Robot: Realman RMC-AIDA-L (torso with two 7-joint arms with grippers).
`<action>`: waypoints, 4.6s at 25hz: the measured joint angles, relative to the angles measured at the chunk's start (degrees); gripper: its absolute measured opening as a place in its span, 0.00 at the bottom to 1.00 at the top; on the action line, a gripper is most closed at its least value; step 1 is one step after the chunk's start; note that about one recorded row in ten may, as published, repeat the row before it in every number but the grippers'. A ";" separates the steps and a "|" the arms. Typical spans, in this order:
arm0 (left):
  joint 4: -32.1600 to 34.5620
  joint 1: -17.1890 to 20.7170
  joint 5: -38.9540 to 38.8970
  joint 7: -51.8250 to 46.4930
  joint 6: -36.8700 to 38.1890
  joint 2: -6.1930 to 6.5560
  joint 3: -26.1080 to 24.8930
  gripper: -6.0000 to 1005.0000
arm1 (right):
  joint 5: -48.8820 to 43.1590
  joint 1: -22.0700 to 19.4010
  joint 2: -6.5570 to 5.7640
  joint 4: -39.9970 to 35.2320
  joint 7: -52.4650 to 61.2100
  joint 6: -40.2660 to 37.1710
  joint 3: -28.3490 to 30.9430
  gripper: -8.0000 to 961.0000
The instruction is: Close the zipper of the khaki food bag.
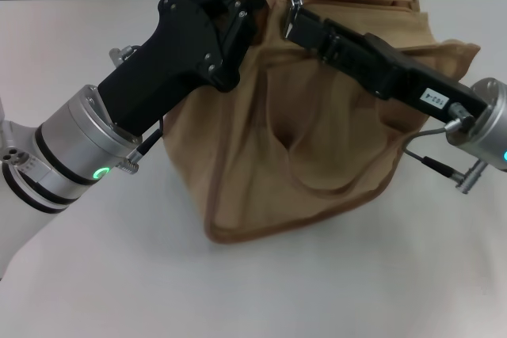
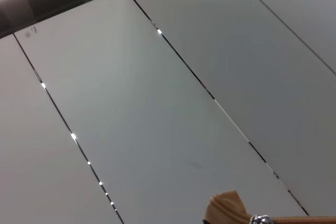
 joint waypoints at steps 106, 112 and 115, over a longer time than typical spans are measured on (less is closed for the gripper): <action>-0.01 0.27 -0.43 -0.01 -0.48 -0.01 -0.08 0.17 | -0.20 1.89 0.15 -0.70 0.32 2.57 -0.58 0.18; -0.01 0.27 -0.48 -0.01 -0.61 -0.01 -0.08 0.17 | -0.17 1.85 0.09 -1.24 0.18 2.94 -1.03 0.04; 0.00 0.29 -0.54 -0.01 -0.63 -0.01 -0.13 0.17 | -0.16 1.63 0.10 -1.42 0.17 3.00 -0.96 0.01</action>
